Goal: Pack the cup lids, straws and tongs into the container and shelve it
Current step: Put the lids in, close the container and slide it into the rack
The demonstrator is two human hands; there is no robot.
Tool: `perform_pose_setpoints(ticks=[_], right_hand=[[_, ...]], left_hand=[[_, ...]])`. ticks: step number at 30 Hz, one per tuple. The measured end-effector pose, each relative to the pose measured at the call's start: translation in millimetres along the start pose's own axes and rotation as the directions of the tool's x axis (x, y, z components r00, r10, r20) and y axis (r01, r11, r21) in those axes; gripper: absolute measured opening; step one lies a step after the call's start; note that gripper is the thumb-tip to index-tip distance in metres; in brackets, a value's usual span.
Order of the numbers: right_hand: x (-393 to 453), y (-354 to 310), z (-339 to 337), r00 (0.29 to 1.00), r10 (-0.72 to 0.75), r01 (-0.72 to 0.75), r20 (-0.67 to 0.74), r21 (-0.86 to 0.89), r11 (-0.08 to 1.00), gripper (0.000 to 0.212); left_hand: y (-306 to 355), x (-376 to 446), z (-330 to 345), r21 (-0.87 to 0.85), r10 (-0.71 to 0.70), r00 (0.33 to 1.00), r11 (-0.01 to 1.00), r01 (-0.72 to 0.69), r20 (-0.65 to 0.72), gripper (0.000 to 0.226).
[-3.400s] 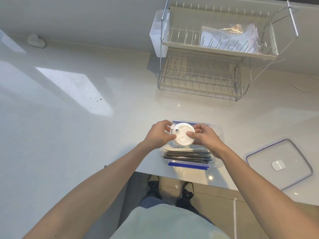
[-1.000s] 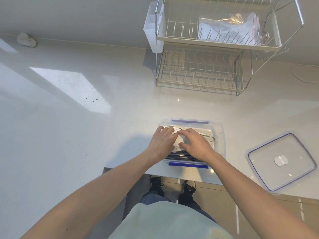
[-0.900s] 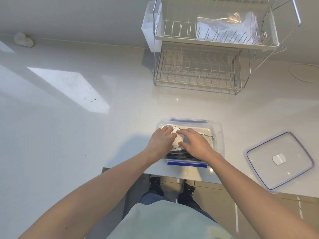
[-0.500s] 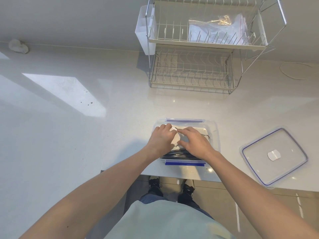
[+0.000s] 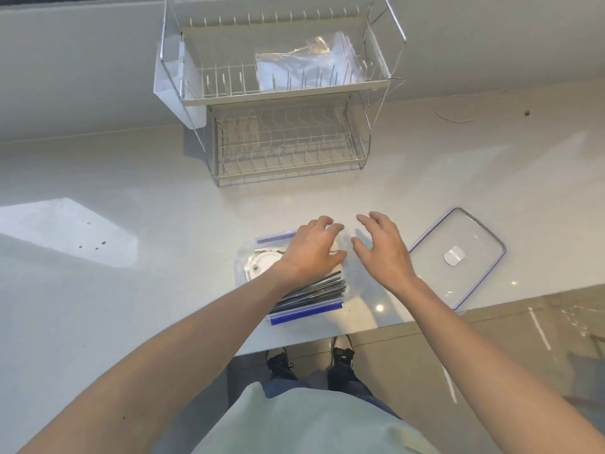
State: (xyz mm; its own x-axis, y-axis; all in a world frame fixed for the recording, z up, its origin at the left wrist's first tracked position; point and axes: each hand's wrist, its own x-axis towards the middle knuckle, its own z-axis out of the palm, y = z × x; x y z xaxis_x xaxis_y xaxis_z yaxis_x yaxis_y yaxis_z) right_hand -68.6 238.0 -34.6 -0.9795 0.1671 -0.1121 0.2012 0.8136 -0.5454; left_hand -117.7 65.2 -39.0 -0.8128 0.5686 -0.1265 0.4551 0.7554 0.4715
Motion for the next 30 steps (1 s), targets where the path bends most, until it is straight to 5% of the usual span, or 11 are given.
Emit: perform_pose_setpoints(ticks=[5,12,18,27,30], right_hand=[[-23.4,75.3,-31.7,0.954,0.301,-0.301,-0.001,-0.002,0.954,0.066],[-72.8,163.7,-32.0,0.862,0.463,-0.410,0.208,-0.251,0.877,0.097],[-102.3,194.3,-17.9,0.872,0.400,-0.313,0.282,-0.308,0.899,0.089],[-117.7,199.9,-14.6,0.940,0.328,-0.282,0.093,-0.328,0.901,0.080],[-117.9,205.9,-15.6,0.969,0.227,-0.248,-0.100,-0.356,0.901,0.071]], left_hand=[[60.0,46.7,18.0,-0.155,0.033,0.992,0.988,-0.014,0.118,0.065],[120.0,87.9,77.3,-0.279,-0.078,0.916,0.939,0.199,0.393,0.080],[134.8,104.3,116.7,-0.253,-0.220,0.850,0.893,0.373,0.479,0.088],[130.8,110.7,131.3,-0.319,-0.299,0.843,0.827,0.462,0.447,0.040],[128.2,111.1,116.4,-0.408,-0.280,0.855,0.786,0.466,0.436,0.042]])
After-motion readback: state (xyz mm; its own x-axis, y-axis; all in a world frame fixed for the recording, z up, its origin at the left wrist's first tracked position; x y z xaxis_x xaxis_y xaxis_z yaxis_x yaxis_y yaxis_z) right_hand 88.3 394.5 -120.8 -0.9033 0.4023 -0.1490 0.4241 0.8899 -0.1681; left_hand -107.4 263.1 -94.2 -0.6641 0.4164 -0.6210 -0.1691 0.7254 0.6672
